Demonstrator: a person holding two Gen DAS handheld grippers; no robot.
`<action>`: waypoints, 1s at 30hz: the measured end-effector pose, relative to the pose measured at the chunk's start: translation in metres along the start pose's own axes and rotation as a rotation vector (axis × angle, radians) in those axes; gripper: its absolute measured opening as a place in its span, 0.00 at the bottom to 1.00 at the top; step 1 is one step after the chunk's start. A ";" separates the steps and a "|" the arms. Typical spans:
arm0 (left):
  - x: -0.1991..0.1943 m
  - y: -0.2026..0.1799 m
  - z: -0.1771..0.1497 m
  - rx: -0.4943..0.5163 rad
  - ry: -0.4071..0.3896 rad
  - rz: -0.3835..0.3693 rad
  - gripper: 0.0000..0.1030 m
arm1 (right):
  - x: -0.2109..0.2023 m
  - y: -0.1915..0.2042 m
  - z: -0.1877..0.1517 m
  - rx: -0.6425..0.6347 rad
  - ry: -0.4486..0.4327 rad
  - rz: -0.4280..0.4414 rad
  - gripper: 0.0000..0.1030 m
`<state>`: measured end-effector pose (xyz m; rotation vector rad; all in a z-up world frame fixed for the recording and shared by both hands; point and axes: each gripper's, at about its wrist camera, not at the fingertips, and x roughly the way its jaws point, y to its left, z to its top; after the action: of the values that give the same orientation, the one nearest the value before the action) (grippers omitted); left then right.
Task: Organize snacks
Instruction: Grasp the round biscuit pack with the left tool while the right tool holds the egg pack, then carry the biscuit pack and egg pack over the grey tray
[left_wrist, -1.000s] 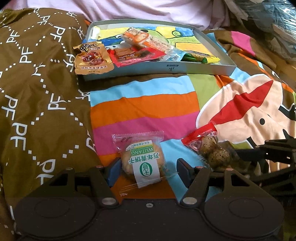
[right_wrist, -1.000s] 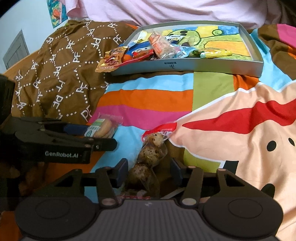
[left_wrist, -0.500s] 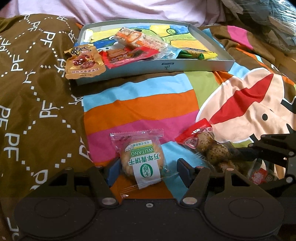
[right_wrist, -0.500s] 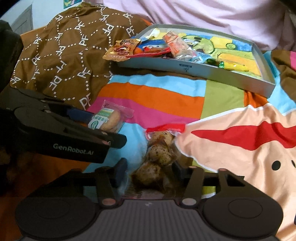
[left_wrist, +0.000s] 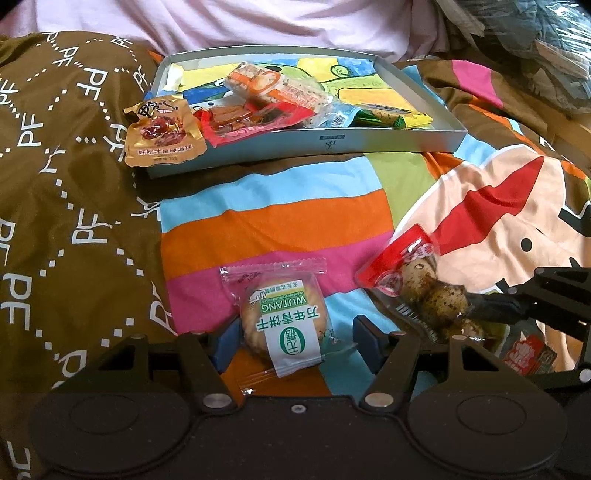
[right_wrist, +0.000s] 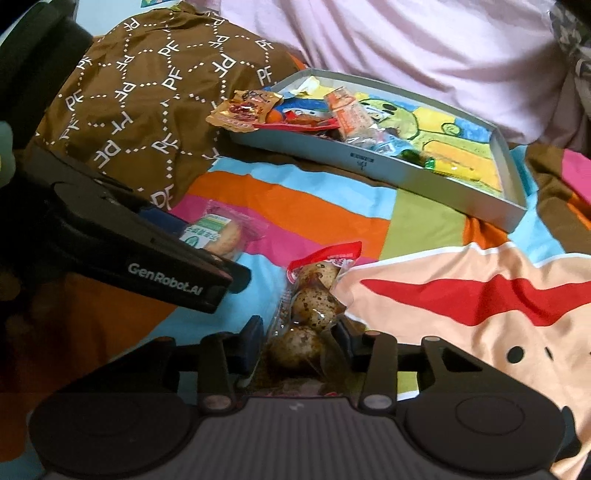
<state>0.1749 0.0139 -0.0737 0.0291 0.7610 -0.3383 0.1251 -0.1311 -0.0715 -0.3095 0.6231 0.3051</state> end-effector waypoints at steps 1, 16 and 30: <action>0.000 0.000 0.000 -0.002 -0.001 0.000 0.65 | 0.000 -0.001 0.000 -0.001 -0.003 -0.004 0.42; -0.003 0.003 0.003 -0.038 -0.030 -0.010 0.65 | -0.003 0.007 -0.003 -0.083 -0.046 -0.070 0.41; -0.018 0.012 0.017 -0.112 -0.150 -0.039 0.65 | -0.004 0.014 0.002 -0.247 -0.115 -0.169 0.40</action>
<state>0.1774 0.0277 -0.0503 -0.1151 0.6312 -0.3305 0.1177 -0.1190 -0.0704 -0.5743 0.4432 0.2353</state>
